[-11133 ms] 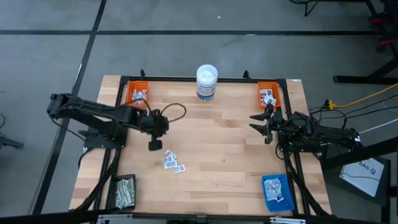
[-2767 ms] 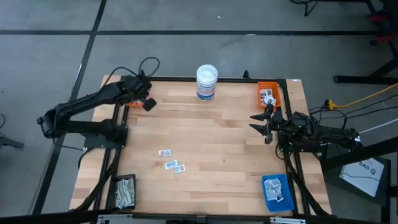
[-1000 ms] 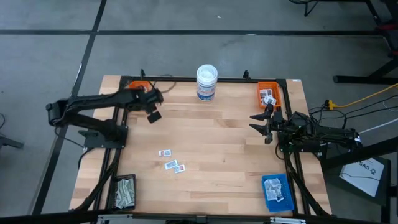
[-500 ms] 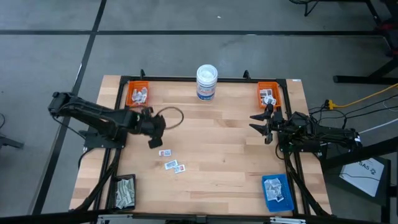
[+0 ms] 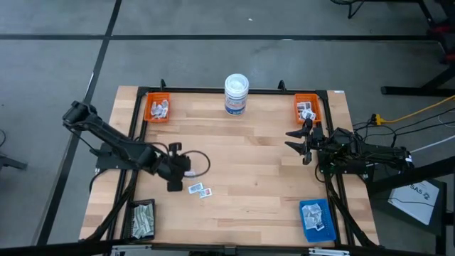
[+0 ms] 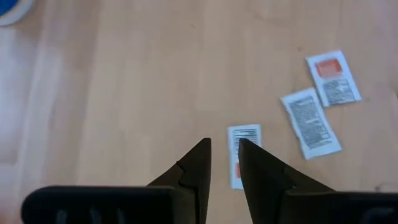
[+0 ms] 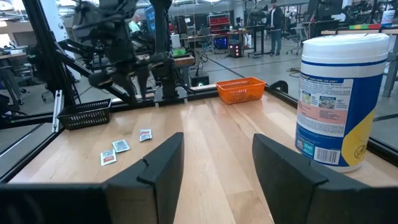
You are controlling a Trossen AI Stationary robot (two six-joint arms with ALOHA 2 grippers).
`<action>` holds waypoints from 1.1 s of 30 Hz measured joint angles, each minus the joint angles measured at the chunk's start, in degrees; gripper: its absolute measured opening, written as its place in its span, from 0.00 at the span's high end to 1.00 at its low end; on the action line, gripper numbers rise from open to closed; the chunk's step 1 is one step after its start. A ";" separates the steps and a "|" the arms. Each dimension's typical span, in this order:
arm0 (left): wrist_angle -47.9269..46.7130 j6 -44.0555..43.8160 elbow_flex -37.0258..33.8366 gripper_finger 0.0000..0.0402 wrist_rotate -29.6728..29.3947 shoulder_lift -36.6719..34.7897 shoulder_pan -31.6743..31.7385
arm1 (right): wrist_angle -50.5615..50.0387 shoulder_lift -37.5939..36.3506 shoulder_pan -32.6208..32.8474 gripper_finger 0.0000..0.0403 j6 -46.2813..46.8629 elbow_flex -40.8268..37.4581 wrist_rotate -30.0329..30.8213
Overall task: Pick & Place First Aid Supplies
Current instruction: Put the orange ointment pack into the left orange bin
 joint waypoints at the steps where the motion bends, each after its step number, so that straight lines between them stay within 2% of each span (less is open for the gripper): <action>1: 0.71 0.01 0.00 0.81 0.29 1.20 -0.48 | -0.01 0.01 0.01 0.53 -0.01 0.01 0.00; 11: 6.93 2.37 0.00 0.81 1.47 9.99 -5.45 | 0.00 0.00 0.02 0.53 0.00 0.01 0.01; 19: 9.27 4.65 0.00 0.80 5.17 16.00 -7.67 | -0.01 0.00 0.01 0.53 0.00 0.01 0.01; 29: 3.87 -1.77 0.00 0.68 5.42 18.46 -4.75 | -0.03 0.00 0.00 0.53 0.00 0.01 0.00; 33: 4.06 -1.83 0.00 0.64 5.83 19.98 -4.20 | -0.03 0.02 0.00 0.53 0.00 0.01 0.00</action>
